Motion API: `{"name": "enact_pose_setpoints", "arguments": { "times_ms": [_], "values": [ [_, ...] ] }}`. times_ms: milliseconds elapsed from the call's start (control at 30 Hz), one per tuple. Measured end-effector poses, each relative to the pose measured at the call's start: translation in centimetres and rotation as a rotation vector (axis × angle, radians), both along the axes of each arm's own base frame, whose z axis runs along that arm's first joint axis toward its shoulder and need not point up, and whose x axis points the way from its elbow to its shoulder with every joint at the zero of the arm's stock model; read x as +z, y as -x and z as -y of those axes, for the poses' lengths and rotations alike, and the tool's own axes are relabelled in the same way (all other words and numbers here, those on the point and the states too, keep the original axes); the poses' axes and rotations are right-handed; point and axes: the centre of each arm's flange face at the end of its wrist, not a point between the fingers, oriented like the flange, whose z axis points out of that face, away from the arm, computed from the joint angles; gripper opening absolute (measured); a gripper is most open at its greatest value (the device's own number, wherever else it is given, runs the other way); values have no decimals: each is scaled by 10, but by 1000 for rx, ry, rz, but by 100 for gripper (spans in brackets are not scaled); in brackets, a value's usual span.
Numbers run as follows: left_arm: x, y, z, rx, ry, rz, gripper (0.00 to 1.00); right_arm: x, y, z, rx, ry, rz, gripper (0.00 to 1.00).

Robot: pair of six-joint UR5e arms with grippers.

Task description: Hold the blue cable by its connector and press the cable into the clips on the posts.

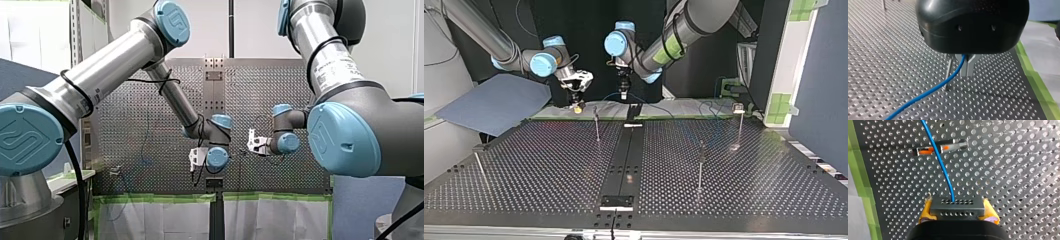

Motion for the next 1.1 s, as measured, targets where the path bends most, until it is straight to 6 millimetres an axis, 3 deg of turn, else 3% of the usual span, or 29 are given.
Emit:
{"name": "enact_pose_setpoints", "arguments": {
  "times_ms": [333, 733, 1100],
  "values": [
    [11, -20, 20, 11, 42, 19, 2, -4, 16, 11, 40, 11, 44, 0],
    [-18, -31, 48, -55, 99, -17, 2, -19, 44, 21, 18, -2, 55, 0],
    [-6, -57, 71, -78, 176, 23, 2, -21, 60, 33, 31, 9, 84, 0]
  ]
}}
